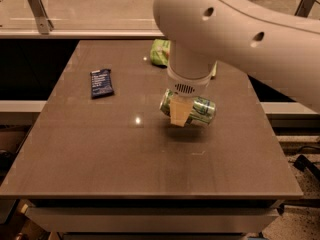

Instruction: Knock green can over

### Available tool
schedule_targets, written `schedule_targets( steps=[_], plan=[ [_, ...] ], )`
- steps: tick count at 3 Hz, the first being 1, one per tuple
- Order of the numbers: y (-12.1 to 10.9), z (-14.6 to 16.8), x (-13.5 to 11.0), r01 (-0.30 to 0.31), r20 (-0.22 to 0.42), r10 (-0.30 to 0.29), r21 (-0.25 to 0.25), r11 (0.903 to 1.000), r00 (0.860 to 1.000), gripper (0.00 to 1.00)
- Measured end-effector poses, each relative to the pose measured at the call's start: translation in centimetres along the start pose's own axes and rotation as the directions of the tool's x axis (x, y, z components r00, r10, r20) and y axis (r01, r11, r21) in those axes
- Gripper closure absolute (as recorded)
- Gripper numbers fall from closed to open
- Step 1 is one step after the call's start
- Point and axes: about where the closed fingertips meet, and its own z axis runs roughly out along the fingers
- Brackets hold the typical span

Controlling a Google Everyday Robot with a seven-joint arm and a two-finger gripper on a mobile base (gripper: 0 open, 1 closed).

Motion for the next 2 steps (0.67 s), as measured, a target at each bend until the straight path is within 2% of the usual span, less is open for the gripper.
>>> schedule_targets(
  steps=[1, 2],
  plan=[
    [0.17, 0.54, -0.40, 0.028, -0.049, -0.028, -0.002, 0.9996, 0.998, 1.00],
    [0.21, 0.67, -0.39, 0.030, -0.052, -0.030, -0.003, 0.9996, 0.998, 1.00]
  ],
)
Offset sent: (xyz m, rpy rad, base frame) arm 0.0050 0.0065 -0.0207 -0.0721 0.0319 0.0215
